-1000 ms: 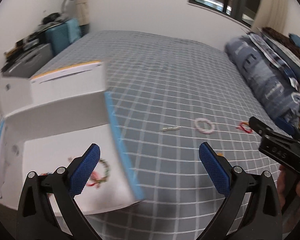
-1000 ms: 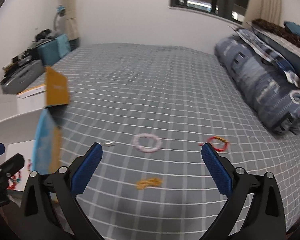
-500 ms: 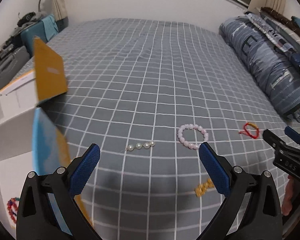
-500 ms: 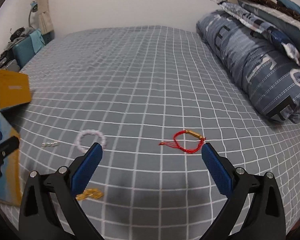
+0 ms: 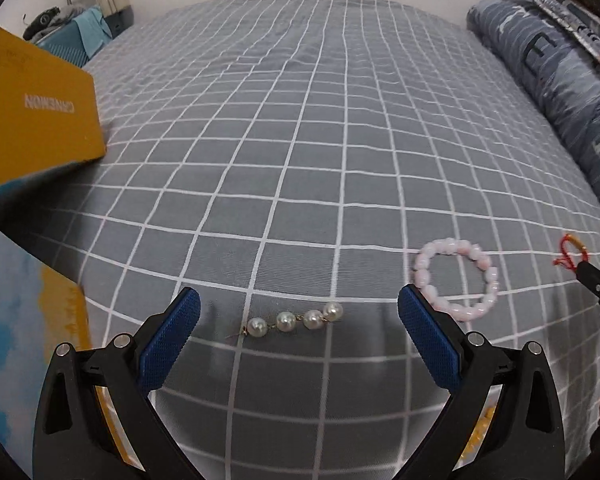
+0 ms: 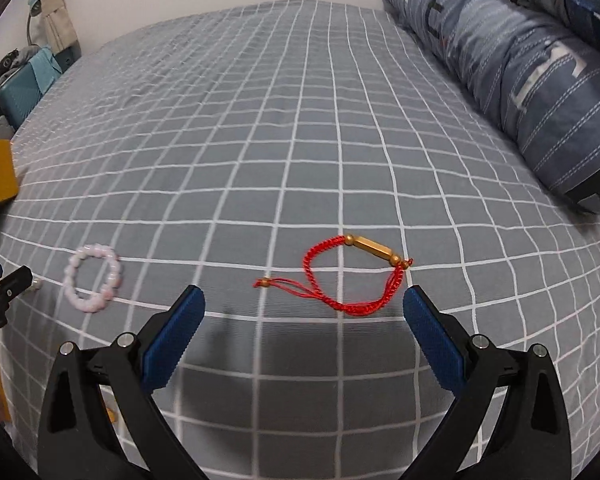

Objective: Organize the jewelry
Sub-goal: 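Grasp the pearl strand with the left tool while the right tool grasps the red cord bracelet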

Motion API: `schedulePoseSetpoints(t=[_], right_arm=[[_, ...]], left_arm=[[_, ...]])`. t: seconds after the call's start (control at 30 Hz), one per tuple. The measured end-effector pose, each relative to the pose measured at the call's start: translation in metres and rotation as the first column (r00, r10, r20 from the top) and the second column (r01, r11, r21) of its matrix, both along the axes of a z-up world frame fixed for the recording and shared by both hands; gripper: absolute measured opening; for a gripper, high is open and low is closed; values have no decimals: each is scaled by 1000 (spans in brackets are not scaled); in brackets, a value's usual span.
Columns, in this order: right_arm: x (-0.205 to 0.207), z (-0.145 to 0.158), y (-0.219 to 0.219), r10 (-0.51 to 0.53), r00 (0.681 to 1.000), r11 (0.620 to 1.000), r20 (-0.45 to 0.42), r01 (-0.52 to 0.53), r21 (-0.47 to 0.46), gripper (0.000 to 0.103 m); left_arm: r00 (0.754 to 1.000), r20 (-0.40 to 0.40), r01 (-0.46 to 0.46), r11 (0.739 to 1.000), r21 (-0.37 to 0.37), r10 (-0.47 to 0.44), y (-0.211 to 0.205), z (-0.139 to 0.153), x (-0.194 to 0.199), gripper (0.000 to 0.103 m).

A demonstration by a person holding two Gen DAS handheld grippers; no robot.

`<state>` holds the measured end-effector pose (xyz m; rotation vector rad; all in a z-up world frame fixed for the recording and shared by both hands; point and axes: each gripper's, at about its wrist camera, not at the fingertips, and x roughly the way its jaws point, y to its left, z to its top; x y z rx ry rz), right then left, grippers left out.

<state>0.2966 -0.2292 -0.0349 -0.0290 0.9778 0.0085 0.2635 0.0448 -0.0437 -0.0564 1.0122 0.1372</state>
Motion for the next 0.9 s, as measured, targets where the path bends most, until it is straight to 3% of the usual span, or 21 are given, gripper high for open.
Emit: schedulePoseSetpoints(t=[0.47, 0.9], right_arm=[[8, -14, -23, -58, 998, 998, -15, 59, 14, 95], [16, -26, -28, -86, 995, 996, -58, 87, 1, 67]], left_arm=[[999, -43, -4, 1000, -19, 3, 6, -27, 4, 93], [999, -39, 31, 999, -42, -32, 6, -23, -3, 52]])
